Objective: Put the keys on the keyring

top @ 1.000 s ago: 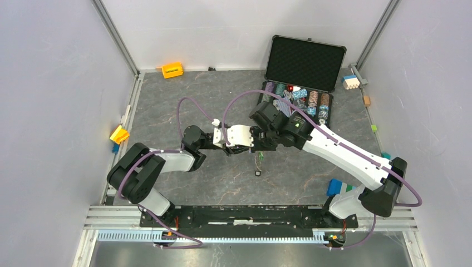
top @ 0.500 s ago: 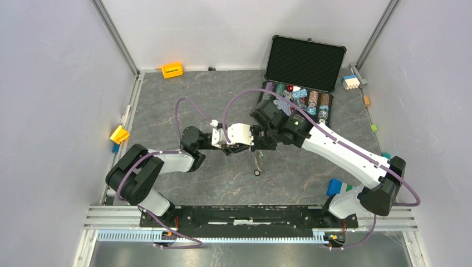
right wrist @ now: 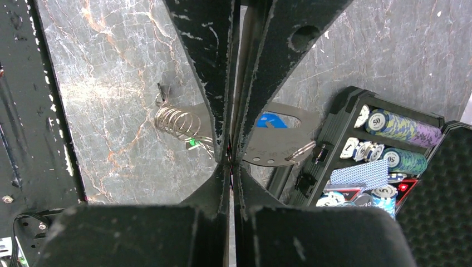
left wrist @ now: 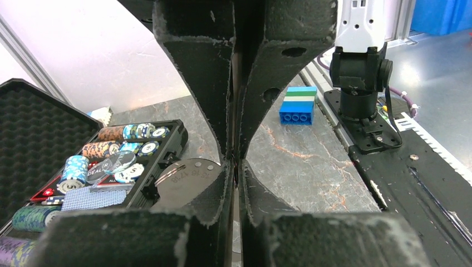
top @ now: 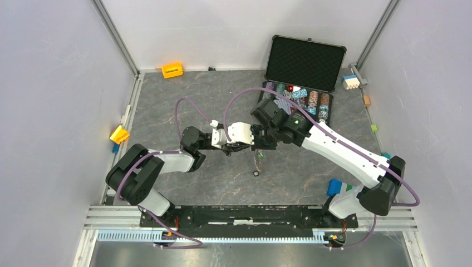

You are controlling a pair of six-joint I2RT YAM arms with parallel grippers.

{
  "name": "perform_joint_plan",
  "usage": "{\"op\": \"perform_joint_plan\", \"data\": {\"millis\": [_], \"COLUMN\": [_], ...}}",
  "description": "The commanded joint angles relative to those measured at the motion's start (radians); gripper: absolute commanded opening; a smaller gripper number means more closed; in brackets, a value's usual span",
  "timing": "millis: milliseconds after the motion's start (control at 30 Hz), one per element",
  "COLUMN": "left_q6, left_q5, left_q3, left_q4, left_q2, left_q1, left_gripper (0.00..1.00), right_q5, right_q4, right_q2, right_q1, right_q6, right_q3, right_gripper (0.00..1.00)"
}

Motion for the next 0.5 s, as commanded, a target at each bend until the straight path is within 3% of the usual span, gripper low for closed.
{"op": "perform_joint_plan", "data": {"millis": [0,233,467], "left_q6": [0.014,-0.023,-0.177], "left_q5": [0.005,-0.027,-0.069], "left_q3": [0.023,0.021,0.035], "left_q4": [0.063,0.054,0.099], "left_q2": [0.010,-0.002,-0.036], "left_q1": [-0.009,-0.007,0.011], "left_gripper": [0.04,0.02,0.02], "right_q5": [-0.035,-0.081,-0.197], "right_q4": [0.028,0.044,0.102], "right_q2": [-0.006,-0.024,-0.105], "right_q1": [-0.009,-0.047,-0.145], "right_q6": [0.016,0.019,0.005], "right_q3": [0.025,0.014,-0.073], "right_gripper": [0.00,0.00,0.26]}}
